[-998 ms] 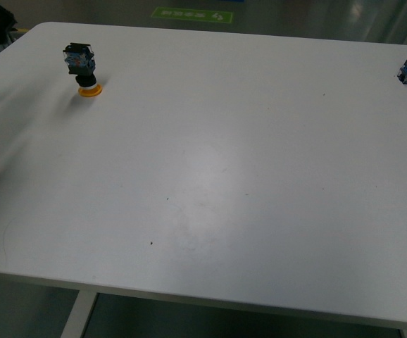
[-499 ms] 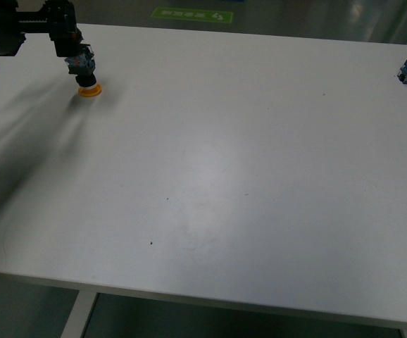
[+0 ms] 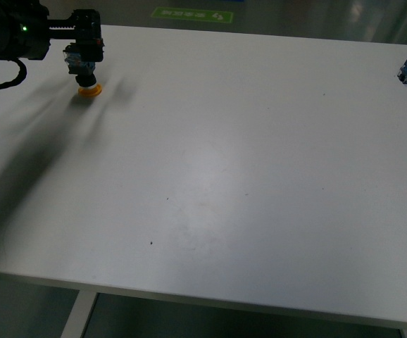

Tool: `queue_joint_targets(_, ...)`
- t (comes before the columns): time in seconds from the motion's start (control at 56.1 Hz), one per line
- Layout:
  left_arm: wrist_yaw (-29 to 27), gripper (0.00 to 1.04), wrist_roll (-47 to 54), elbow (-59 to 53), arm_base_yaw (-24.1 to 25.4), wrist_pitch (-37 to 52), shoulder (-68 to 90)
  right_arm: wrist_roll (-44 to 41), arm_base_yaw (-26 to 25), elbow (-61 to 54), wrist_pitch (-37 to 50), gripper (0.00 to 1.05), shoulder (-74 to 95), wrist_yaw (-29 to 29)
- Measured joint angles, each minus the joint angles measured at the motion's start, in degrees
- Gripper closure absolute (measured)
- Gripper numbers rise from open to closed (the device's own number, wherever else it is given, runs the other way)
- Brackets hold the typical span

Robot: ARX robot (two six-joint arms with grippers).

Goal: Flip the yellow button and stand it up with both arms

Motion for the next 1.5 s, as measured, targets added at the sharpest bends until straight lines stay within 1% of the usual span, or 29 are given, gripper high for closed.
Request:
queue_joint_targets(0.588,-0.48,0.07,-2.12,3.96,0.24,-4.5,2.62,0.0,0.0,0.0,0.0,0.07,0.0,0.0)
queue_joint_targets(0.624,-0.48,0.08,-2.1,4.13,0.28,-4.74,2.75,0.0,0.0,0.0,0.0,0.07,0.0,0.0)
queue_joint_targets(0.855,-0.66,0.44,-3.26,5.46,0.79,-7.74,4.04,0.0,0.0,0.0,0.0,0.07,0.0,0.0)
queue_joint_targets(0.891,-0.66,0.47,-3.52,5.46,0.85,-7.78,4.11,0.0,0.0,0.0,0.0,0.07,0.0,0.0)
queue_joint_targets(0.944,-0.39,0.59,-4.26,5.46,0.98,-7.89,4.15,0.0,0.0,0.0,0.0,0.07,0.0,0.0)
queue_joint_targets(0.98,-0.22,0.65,-4.63,5.46,1.14,-7.74,4.13,0.0,0.0,0.0,0.0,0.07,0.0,0.0)
queue_joint_targets(1.015,0.55,0.68,-5.42,5.33,1.31,-7.5,3.8,0.0,0.0,0.0,0.0,0.07,0.0,0.0)
queue_joint_targets(1.122,3.39,0.69,-8.66,3.54,1.6,-6.25,2.56,0.0,0.0,0.0,0.0,0.07,0.0,0.0)
queue_joint_targets(1.211,9.22,0.69,-15.15,-0.52,1.55,-2.8,-0.79,0.0,0.0,0.0,0.0,0.07,0.0,-0.02)
queue_joint_targets(1.247,12.94,0.69,-20.17,-2.86,1.29,-0.24,-3.32,0.0,0.0,0.0,0.0,0.07,0.0,0.0)
queue_joint_targets(1.301,15.8,0.69,-23.61,-4.7,0.81,1.97,-5.51,0.0,0.0,0.0,0.0,0.07,0.0,0.0)
queue_joint_targets(1.39,20.68,0.69,-32.48,-8.31,-1.09,7.32,-9.97,0.0,0.0,0.0,0.0,0.07,0.0,-0.02)
queue_joint_targets(1.407,21.16,0.69,-33.03,-8.72,-1.42,8.04,-10.47,0.0,0.0,0.0,0.0,0.07,0.0,-0.02)
queue_joint_targets(1.479,23.89,0.69,-41.46,-11.39,-4.46,13.57,-13.64,0.0,0.0,0.0,0.0,0.07,0.0,0.0)
queue_joint_targets(1.497,24.76,0.69,-44.87,-12.02,-5.77,15.93,-14.32,0.0,0.0,0.0,0.0,0.07,0.0,0.0)
